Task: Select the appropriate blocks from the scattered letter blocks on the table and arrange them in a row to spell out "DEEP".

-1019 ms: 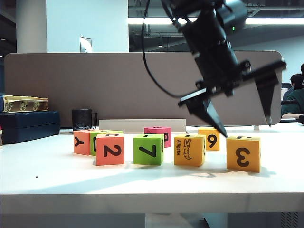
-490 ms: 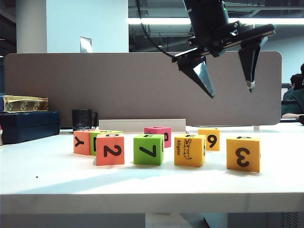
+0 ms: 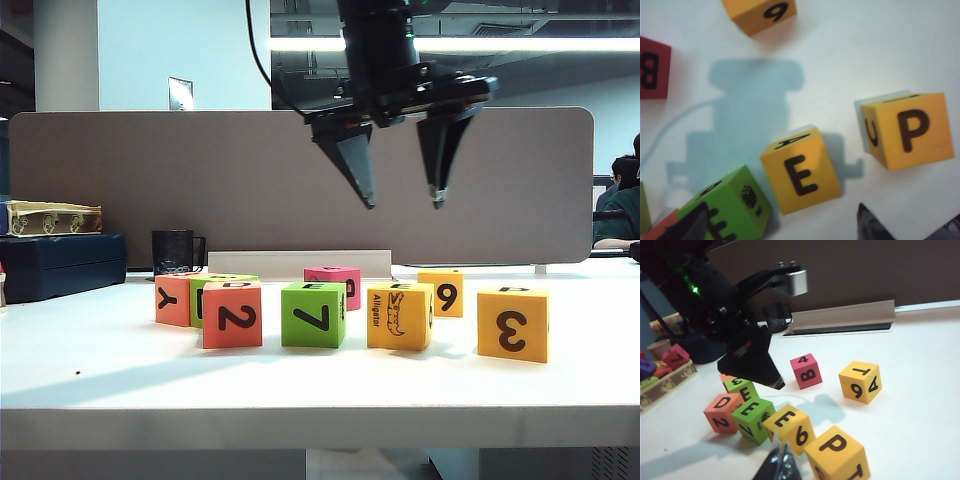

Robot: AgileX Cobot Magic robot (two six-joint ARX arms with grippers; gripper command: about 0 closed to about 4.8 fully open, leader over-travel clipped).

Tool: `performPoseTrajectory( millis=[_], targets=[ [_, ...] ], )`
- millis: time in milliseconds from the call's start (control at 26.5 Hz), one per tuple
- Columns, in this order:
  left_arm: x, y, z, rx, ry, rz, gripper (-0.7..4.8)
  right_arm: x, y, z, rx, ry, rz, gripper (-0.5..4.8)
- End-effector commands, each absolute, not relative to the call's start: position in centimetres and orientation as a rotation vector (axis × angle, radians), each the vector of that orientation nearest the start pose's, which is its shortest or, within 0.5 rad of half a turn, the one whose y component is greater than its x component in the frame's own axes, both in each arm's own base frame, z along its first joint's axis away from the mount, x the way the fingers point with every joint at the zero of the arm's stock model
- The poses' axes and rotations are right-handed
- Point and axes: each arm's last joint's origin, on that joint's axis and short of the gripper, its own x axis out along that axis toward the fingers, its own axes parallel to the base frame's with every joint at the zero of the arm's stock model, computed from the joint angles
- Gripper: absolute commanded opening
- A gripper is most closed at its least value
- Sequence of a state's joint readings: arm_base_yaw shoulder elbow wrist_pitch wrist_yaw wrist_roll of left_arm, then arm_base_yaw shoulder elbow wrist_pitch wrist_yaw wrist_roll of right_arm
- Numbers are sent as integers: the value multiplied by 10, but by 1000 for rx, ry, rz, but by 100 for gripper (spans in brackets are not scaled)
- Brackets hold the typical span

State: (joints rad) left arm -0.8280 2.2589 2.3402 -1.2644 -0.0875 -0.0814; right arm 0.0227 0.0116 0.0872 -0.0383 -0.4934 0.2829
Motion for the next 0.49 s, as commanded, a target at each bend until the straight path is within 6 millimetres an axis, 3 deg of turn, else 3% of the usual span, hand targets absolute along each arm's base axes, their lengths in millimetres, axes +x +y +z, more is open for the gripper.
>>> performPoseTrajectory(
  millis=[38,490],
  targets=[
    [321,-329,305,471,1103,-604,371,87,16,193,317,18,517,-5],
    [331,-314,314,449,1081,-605,371,77,13,224,323,12,418,-5]
  ],
)
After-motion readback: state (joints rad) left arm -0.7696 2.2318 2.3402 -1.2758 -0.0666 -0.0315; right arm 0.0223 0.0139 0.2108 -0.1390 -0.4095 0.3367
